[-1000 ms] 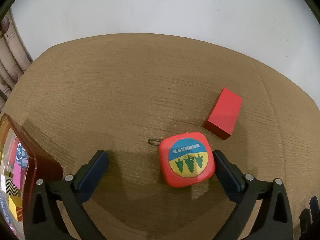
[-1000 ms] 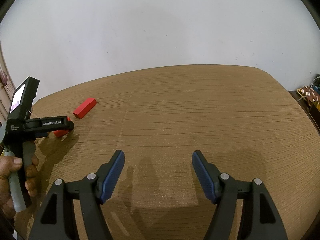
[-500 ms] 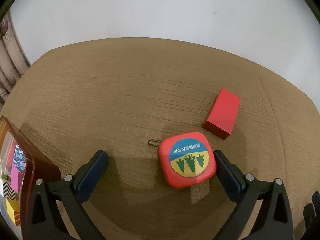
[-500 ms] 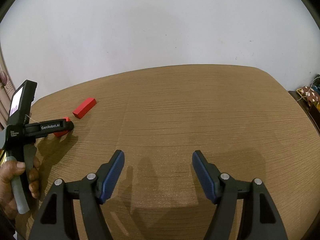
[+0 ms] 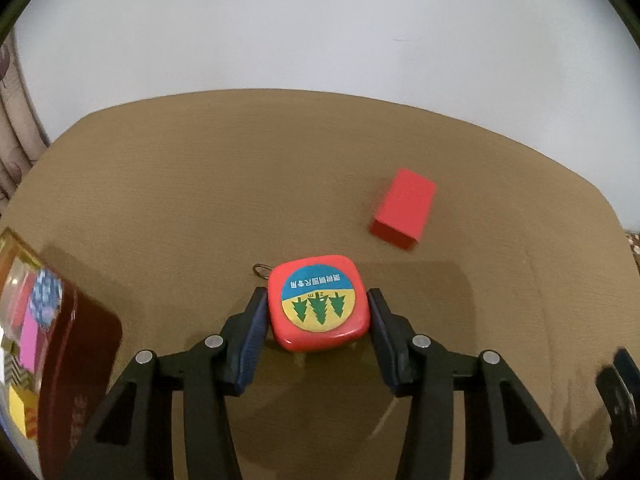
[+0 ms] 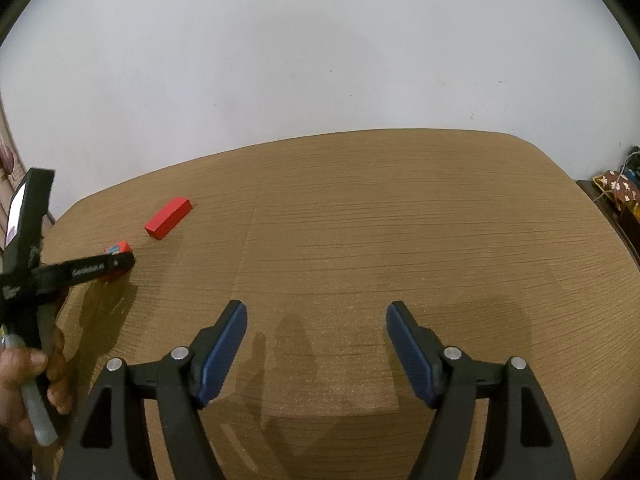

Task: Organize rigid objects
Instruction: 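Carry the tape measure into the gold tin and open the left tool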

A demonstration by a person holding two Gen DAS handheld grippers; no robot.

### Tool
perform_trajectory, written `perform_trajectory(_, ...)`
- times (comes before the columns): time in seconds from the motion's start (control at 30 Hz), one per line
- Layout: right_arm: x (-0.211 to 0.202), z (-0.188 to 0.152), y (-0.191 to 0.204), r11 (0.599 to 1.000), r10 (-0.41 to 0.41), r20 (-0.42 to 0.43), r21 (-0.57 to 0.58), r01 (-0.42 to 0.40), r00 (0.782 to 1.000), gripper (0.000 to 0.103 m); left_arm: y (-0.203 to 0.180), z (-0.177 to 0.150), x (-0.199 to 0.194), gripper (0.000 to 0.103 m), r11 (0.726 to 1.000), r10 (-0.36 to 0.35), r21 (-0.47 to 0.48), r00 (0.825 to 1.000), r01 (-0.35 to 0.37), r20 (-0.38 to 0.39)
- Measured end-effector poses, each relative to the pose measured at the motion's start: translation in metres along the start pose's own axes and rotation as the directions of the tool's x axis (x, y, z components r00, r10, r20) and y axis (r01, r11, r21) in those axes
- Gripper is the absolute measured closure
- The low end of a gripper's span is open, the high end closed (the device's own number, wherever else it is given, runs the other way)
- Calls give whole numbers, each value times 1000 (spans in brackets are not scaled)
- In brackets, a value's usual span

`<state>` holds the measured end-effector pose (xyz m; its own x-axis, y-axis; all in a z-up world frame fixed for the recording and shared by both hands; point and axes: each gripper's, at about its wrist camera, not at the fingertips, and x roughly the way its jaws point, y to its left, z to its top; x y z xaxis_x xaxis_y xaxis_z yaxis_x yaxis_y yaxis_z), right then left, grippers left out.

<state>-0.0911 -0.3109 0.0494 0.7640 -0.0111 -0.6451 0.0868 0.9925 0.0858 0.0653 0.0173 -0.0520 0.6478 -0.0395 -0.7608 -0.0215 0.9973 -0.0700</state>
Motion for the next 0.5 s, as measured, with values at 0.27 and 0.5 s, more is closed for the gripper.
perform_trajectory(0.27,1,2,-3,1000,-6,0,8,6,1000,26,-28,-75,-58,59,986,-123,101,989,130,-77)
perform_trajectory(0.5,-1,2,-1,1000,-16,-2,10,16,1000,26,-10,-132,-117,59,967,-199,128,966,221,-166)
